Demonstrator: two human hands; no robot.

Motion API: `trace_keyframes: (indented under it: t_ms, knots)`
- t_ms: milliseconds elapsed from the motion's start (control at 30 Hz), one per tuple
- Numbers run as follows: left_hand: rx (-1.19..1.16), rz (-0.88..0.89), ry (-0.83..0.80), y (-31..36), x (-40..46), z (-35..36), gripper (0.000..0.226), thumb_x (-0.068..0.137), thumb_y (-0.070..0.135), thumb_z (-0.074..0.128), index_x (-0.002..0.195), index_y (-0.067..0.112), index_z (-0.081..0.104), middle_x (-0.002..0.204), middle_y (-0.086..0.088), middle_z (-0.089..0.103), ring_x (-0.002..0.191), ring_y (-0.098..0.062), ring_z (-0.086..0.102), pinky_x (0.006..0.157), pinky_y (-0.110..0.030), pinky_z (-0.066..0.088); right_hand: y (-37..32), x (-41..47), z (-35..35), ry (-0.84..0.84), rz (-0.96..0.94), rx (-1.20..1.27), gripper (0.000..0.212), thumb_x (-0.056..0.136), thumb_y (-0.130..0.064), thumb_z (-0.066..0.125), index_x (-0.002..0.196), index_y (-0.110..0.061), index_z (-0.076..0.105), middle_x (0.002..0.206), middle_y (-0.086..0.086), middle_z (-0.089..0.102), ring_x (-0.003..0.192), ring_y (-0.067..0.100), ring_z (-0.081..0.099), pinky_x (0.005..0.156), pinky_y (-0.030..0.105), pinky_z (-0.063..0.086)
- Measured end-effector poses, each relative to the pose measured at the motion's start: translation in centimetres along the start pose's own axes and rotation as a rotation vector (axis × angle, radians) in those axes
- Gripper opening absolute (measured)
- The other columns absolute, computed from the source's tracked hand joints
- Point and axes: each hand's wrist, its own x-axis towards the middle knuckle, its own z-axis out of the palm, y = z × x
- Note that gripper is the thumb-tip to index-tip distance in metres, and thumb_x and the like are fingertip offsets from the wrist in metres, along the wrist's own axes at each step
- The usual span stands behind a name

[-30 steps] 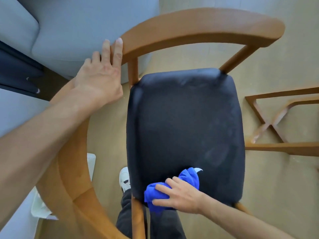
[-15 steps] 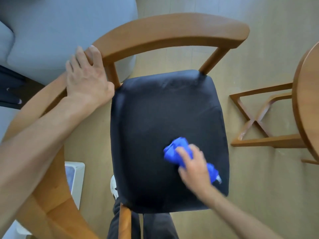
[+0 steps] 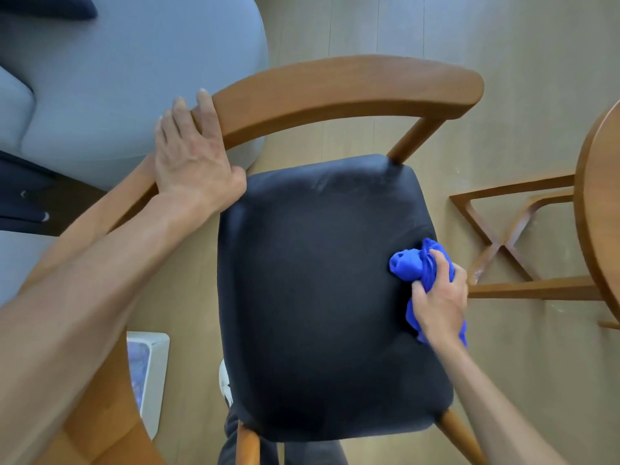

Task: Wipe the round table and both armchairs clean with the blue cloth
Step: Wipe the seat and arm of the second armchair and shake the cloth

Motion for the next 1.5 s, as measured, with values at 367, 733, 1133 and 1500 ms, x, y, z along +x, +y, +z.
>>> trace_keyframes:
  t_ms: [367,733,1133,1500]
  knots:
    - [0.051,0.023,0.051,-0.3,-0.3,0.2,0.089,0.071,0.023,0.060,0.145,0.004,0.014,0.136,-0.029,0.034,0.117,-0.046,0.039,0.105,-0.051,0.030,-17.5,-13.6,11.0,-0.474,-1.067,-0.255,0.053,0.063,-0.011,0.063,0.110,-0.034,0.061,0.103,0.003,0.060,0.065,0.022,0.044,0.055,0.030,0.038]
    - [0.090,0.001,0.095,-0.2,-0.2,1.0,0.087,0.072,0.027,0.059,0.144,0.003,0.017,0.128,-0.026,0.040,0.108,-0.041,0.044,0.102,-0.047,0.033,-6.5,10.5,1.6,0.088,0.260,-0.050,0.054,0.088,-0.017,0.050,0.141,-0.030,0.040,0.137,0.017,0.039,0.116,0.041,0.048,0.099,0.040,0.037]
    - [0.118,0.012,0.143,-0.6,-0.2,1.2,0.081,0.072,0.028,0.051,0.142,0.000,0.024,0.120,-0.028,0.045,0.097,-0.042,0.047,0.092,-0.048,0.038,-25.6,1.4,13.2,-0.313,-0.793,-0.265,0.042,0.082,-0.013,0.051,0.122,-0.024,0.058,0.111,0.011,0.057,0.082,0.032,0.053,0.062,0.037,0.046]
    - [0.104,0.009,0.150,-0.5,-0.2,1.3,0.083,0.070,0.021,0.059,0.142,0.001,0.023,0.120,-0.029,0.044,0.098,-0.044,0.046,0.091,-0.050,0.039,-5.4,13.3,1.8,-0.089,-0.183,-0.065,0.054,0.087,-0.015,0.053,0.138,-0.029,0.045,0.133,0.013,0.046,0.115,0.036,0.049,0.096,0.040,0.042]
